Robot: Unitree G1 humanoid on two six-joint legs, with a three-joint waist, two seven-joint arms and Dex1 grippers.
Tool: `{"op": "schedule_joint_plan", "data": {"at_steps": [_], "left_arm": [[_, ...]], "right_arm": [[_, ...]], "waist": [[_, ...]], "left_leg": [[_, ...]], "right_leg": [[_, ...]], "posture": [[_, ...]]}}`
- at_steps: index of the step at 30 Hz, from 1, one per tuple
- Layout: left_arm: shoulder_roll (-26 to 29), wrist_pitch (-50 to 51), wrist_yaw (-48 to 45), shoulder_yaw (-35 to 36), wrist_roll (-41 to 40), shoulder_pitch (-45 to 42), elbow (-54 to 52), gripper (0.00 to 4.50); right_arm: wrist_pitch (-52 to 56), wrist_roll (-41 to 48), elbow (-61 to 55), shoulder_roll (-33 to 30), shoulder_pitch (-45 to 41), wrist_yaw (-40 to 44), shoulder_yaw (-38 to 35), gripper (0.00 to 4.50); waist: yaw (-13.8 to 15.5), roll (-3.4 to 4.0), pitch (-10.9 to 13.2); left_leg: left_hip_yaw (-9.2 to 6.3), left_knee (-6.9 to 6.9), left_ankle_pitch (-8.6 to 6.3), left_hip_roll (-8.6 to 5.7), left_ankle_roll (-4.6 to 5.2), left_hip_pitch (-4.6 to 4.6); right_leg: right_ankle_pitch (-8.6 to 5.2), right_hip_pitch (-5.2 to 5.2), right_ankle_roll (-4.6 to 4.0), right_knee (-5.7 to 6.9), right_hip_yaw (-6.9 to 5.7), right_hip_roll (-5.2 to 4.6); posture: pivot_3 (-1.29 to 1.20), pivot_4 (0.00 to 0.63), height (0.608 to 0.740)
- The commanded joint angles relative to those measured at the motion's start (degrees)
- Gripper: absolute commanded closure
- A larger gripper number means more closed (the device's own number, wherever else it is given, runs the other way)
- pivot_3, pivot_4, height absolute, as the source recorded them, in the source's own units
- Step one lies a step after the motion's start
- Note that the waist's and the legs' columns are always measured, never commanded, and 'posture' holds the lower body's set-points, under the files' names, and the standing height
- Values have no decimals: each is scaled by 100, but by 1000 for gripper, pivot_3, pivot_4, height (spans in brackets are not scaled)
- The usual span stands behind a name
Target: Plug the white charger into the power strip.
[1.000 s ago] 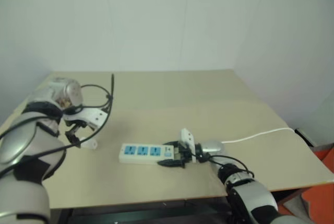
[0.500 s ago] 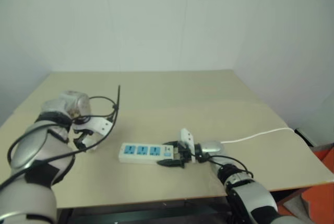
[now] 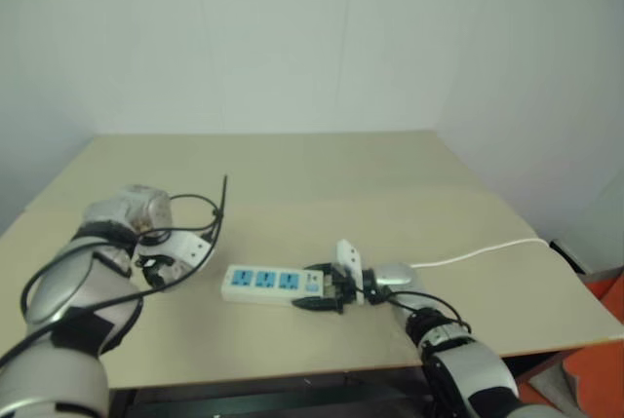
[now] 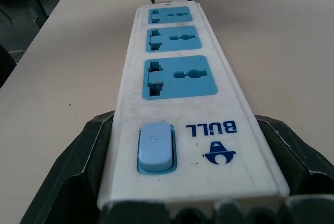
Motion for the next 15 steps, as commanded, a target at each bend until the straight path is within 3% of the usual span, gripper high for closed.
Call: {"op": "schedule_joint_plan", "data": {"at_steps": [1,3,4,10,15], "left_arm": [[82,-69,-135,147,-1,31,-10,2793],[108,-56,-225,216,-27,32,8,3391],[128,-63,-226,227,-5,27,8,3453],[214,26,-51,397,-49,-84,-19,3454],[186,211,-98,994,-491,-391,-88,3454]], "right_arm": [[100,-4,-15,126,120,10,51,1067],[108,-4,-11,129,113,6,49,1067],[108,-7,-5,126,106,7,50,1067],[114,-23,4,95,59,116,73,1067],[93,20,-55,86,92,396,92,1067]], "waist": [[-2,0,0],[-3,0,0],[-4,0,0],[-3,0,0],[7,0,0]], "left_leg": [[0,0,0,0,0,0],[0,0,0,0,0,0],[0,0,0,0,0,1],[-1,0,0,0,0,0],[-2,0,0,0,0,-5]], "right_leg": [[0,0,0,0,0,0],[0,0,0,0,0,0],[0,0,0,0,0,0],[-1,0,-1,0,0,1],[-2,-1,1,-1,-2,1]], "posture": [[0,150,740],[0,150,740],[0,150,740],[0,150,740],[0,150,740]]}}
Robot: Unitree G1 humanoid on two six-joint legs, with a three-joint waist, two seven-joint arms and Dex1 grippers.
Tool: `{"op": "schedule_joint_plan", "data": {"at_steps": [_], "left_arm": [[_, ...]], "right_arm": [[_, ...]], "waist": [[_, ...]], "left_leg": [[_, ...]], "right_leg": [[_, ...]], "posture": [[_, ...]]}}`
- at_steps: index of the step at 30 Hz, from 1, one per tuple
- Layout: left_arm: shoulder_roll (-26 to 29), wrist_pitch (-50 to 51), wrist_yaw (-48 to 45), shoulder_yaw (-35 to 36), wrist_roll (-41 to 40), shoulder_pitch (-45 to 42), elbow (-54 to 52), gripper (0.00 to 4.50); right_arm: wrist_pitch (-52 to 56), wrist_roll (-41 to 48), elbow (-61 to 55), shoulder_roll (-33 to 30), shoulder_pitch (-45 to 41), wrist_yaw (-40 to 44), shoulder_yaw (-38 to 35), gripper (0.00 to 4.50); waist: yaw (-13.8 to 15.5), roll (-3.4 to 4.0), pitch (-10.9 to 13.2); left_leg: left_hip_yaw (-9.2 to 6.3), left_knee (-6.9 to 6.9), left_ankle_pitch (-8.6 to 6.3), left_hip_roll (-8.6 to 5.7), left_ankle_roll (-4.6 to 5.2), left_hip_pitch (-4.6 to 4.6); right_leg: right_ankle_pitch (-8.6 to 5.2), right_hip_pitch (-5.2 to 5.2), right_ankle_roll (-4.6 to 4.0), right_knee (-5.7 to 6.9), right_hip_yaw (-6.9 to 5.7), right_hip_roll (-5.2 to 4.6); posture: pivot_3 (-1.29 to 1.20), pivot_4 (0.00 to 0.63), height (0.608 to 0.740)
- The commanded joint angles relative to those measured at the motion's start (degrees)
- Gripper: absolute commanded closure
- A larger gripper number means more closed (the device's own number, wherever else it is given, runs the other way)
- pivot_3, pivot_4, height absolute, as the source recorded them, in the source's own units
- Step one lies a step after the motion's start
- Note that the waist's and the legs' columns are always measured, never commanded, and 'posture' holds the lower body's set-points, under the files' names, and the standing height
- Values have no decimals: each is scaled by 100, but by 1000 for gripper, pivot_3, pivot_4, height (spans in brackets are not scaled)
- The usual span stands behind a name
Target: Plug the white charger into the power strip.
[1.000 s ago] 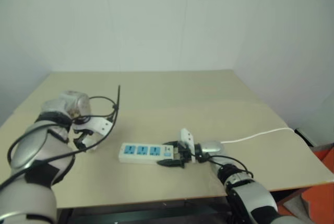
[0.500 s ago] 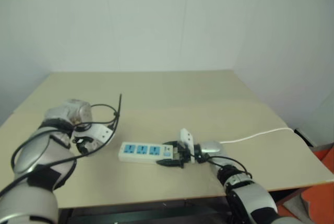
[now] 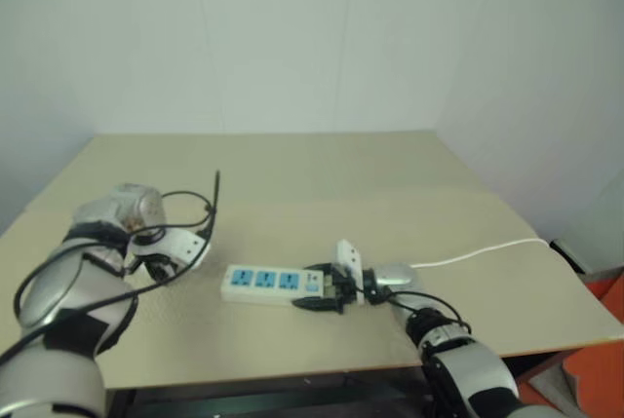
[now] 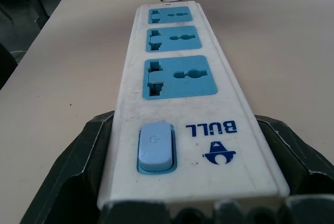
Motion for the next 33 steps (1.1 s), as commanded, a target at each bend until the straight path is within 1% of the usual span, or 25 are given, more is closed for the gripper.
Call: {"op": "schedule_joint_plan", "data": {"at_steps": [1,4,6,7,10,12,14,15,16,19,23,26,29,33], "left_arm": [[53,145,-49,551,-476,-409,-110,3454],[6,286,17,1026,-878,-580,-191,3454],[-127,407,219,1428,-1250,-698,-304,3454],[-234,501,229,1691,-1523,-740,-373,3454],[-793,1048,218,2852,-2860,-689,-784,3454],[-1224,1752,70,3606,-3907,-385,-1493,3454],[-1532,2753,164,4070,-4704,120,-2550,3454],[-1651,3088,246,4197,-4999,441,-3112,3454],[-1733,3457,336,4223,-5204,821,-3715,3454],[-1861,4259,497,4140,-5630,1736,-5024,3454],[-1840,4900,333,3898,-6043,2595,-6097,3454],[-1806,4954,263,3801,-6126,2941,-6344,3454],[-1684,4714,101,3631,-5974,3205,-6371,3454],[-1580,4777,136,3648,-6070,3241,-6401,3454]], "right_arm": [[56,25,-26,114,92,271,85,1067],[60,56,-33,124,82,310,52,1067],[48,38,-6,125,85,287,60,1067],[22,14,13,126,93,265,75,1067],[-22,-37,63,144,102,186,96,1067],[-32,-63,81,151,90,133,100,1067],[-22,-67,86,161,62,88,87,1067],[-8,-64,88,163,37,77,78,1067],[-1,-63,85,164,19,71,73,1067],[-1,-64,76,148,14,87,74,1067],[33,-74,61,102,23,153,94,1067],[34,-75,53,97,26,162,93,1067],[1,-110,60,111,43,98,115,1067],[-31,-197,100,119,75,-7,168,1067]], "waist": [[3,0,0],[-1,0,0],[2,0,0],[4,0,0],[17,0,0],[-3,-1,0],[-59,0,0],[-119,4,-1],[-157,4,-1],[-186,4,-1],[-135,4,-1],[-117,4,-1],[-132,4,-1],[-136,4,-1]], "left_leg": [[-1,0,0,0,0,-1],[-1,0,0,0,0,-2],[-1,0,0,0,0,-1],[-2,0,0,0,0,0],[-3,2,0,-1,0,-1],[-5,4,0,0,0,-3],[-6,3,0,0,0,2],[-5,-1,0,0,0,8],[-5,-8,0,-1,0,21],[-11,-18,1,0,1,40],[-15,-4,1,0,0,37],[-15,1,1,-2,-1,39],[-15,-5,1,-2,-1,64],[-15,-15,0,-1,-1,90]], "right_leg": [[0,0,1,-1,-1,0],[-2,0,2,-2,-1,0],[-2,0,3,0,-1,0],[-2,0,3,0,-1,0],[-2,3,3,0,-3,-1],[-1,5,3,-1,-5,-1],[-2,8,3,1,-3,0],[-2,9,3,4,1,0],[-2,14,3,11,7,0],[-3,20,1,20,10,9],[-2,27,1,15,6,9],[-2,39,2,7,4,7],[-3,56,0,4,5,8],[-10,77,-11,3,3,8]], "posture": [[0,150,740],[0,150,740],[0,150,740],[0,150,740],[0,150,740],[0,150,740],[0,150,740],[0,150,740],[0,150,740],[0,150,740],[0,150,740],[0,150,740],[0,150,740],[0,150,740]]}}
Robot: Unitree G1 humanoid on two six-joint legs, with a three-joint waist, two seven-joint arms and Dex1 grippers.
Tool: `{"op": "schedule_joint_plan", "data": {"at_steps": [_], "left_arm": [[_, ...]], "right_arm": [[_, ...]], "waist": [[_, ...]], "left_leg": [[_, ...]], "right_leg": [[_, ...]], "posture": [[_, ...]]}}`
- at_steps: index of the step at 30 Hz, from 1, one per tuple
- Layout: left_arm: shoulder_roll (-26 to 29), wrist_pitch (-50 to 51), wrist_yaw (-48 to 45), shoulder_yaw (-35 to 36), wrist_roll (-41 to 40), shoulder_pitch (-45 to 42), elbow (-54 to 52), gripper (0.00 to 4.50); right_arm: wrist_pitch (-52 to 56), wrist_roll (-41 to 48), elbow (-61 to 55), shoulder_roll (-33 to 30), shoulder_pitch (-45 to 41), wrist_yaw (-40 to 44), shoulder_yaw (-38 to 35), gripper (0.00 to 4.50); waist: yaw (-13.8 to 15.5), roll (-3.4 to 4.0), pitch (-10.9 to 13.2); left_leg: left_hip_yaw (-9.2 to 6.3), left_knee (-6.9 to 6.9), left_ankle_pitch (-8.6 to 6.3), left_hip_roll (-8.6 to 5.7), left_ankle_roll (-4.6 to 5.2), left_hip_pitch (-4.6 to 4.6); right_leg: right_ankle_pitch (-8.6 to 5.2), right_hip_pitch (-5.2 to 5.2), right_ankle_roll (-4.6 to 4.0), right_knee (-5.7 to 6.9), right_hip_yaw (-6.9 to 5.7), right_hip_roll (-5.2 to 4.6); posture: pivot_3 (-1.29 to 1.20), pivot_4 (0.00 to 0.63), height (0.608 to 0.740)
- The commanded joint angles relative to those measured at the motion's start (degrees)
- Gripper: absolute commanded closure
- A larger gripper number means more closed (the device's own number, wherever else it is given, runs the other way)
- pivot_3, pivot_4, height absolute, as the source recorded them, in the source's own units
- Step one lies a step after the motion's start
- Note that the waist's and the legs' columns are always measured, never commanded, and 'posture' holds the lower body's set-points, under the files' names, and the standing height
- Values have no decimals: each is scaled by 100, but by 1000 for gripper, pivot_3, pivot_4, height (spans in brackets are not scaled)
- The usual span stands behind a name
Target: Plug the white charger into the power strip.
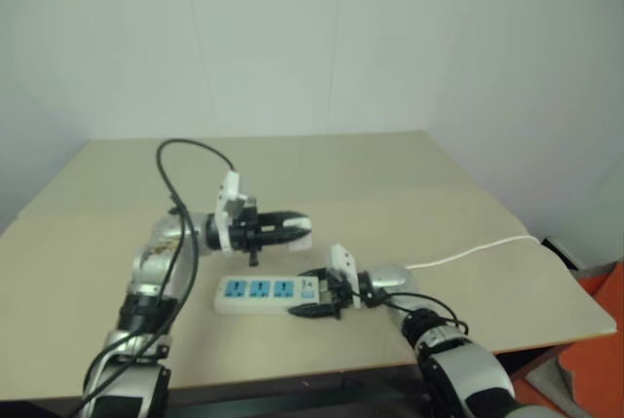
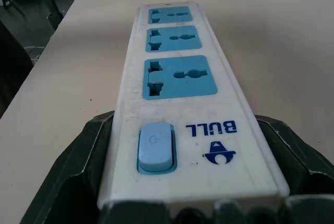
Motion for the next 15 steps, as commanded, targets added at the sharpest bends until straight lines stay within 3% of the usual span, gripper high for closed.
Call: {"op": "schedule_joint_plan", "data": {"at_steps": [1,15], "left_arm": [[121,-18,9,115,-197,-125,-238,3454],[715,427,-500,-223,-380,305,-557,3454]], "right_arm": [[-22,-88,83,51,86,-84,88,1067],[-69,-124,141,110,87,-143,158,1067]], "waist": [[5,0,0],[-14,0,0]], "left_leg": [[-1,1,0,0,0,0],[0,-9,0,0,0,23]], "right_leg": [[0,2,0,0,-1,0],[-5,18,-8,-2,-1,0]], "posture": [[0,150,740],[0,150,740]]}}
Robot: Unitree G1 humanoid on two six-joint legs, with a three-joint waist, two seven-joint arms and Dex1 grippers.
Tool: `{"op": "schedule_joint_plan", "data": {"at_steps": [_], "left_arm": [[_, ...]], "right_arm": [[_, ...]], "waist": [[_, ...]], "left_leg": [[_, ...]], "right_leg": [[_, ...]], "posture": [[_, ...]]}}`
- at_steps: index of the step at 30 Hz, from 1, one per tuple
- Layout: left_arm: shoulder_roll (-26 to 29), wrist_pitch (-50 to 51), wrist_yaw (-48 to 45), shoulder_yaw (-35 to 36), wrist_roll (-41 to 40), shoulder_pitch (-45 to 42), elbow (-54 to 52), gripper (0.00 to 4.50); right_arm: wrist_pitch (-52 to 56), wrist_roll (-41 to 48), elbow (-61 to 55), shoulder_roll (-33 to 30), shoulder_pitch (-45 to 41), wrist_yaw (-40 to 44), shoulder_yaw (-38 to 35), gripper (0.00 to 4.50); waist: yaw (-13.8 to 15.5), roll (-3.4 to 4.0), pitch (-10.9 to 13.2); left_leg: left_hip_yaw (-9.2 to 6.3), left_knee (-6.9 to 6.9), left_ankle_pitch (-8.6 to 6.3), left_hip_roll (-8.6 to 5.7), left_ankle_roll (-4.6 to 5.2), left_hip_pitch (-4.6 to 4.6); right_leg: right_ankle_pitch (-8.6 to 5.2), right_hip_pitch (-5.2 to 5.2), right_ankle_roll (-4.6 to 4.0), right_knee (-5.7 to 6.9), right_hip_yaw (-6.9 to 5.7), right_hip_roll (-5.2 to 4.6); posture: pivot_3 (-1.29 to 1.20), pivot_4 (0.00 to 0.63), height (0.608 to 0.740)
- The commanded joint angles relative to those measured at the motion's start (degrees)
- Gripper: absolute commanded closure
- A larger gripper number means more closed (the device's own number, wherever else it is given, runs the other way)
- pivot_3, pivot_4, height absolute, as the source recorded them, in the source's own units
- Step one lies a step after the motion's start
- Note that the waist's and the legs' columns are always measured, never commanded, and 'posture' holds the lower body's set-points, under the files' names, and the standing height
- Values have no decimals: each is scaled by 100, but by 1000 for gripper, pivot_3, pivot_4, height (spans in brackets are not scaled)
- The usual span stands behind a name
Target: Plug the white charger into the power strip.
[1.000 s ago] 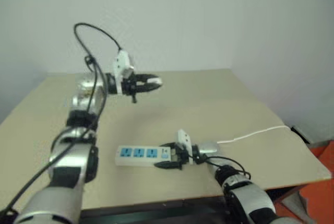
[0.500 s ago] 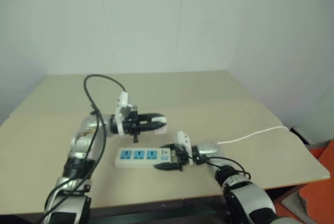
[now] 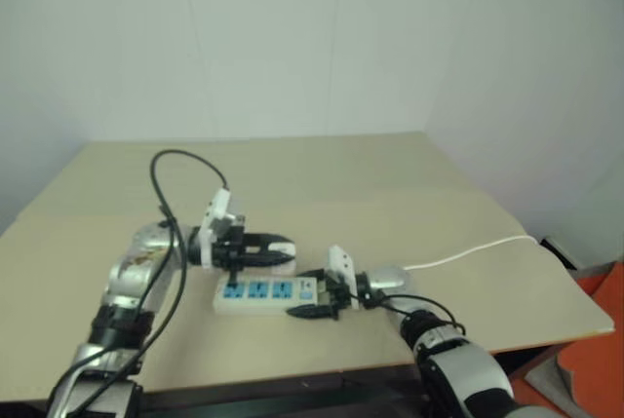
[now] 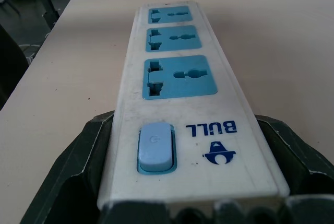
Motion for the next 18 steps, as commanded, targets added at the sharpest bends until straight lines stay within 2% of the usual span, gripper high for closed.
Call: {"op": "schedule_joint_plan", "data": {"at_steps": [1,18], "left_arm": [[73,68,-88,-51,-106,15,-149,3454],[-11,-265,11,-54,31,255,39,3454]], "right_arm": [[16,-102,88,74,79,-2,107,1067],[40,-88,74,51,104,-4,103,1067]], "waist": [[-3,0,0],[-5,0,0]], "left_leg": [[0,0,0,0,0,0],[0,-8,0,0,0,5]], "right_leg": [[0,0,0,0,0,0],[-4,0,-7,-1,0,0]], "posture": [[0,150,740],[0,150,740]]}}
